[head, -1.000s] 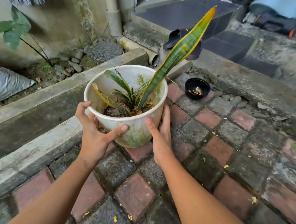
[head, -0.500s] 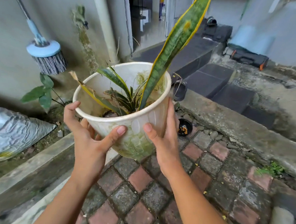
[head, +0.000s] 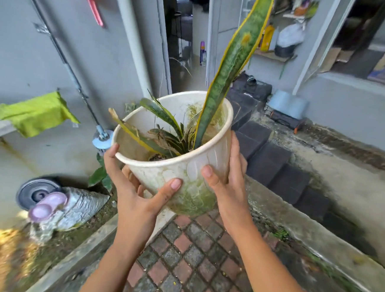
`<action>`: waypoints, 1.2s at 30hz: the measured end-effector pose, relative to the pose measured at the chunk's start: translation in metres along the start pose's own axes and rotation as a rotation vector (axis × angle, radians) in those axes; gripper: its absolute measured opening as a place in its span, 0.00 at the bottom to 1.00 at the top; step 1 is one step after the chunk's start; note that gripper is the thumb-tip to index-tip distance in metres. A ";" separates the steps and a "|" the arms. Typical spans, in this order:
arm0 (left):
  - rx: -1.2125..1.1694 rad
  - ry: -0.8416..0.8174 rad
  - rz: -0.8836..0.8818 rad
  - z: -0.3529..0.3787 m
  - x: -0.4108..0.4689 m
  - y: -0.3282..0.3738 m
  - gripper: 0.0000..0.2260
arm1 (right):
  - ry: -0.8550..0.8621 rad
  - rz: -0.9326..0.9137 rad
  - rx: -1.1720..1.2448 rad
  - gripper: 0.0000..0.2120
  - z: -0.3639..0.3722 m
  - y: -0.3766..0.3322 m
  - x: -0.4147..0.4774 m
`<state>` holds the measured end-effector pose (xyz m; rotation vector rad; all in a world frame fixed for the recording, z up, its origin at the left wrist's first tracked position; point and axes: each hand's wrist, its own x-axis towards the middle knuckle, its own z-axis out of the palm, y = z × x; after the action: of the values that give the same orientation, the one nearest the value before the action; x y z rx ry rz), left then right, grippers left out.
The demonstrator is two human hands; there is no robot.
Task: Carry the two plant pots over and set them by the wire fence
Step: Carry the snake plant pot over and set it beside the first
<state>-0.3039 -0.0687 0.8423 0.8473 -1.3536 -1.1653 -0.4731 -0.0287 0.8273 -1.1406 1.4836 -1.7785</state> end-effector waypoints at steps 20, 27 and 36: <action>-0.327 -0.660 0.102 -0.019 -0.063 0.206 0.53 | 0.717 -0.106 -0.303 0.51 0.013 -0.256 -0.196; -0.456 -0.998 0.126 0.027 -0.135 0.239 0.51 | 0.975 -0.163 -0.470 0.57 -0.030 -0.297 -0.311; -0.596 -1.380 0.076 0.108 -0.297 0.273 0.52 | 1.410 -0.220 -0.508 0.49 -0.087 -0.323 -0.474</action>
<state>-0.3328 0.3026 1.0311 -0.6175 -1.8355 -2.0584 -0.2839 0.4871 1.0153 -0.0153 2.7457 -2.6057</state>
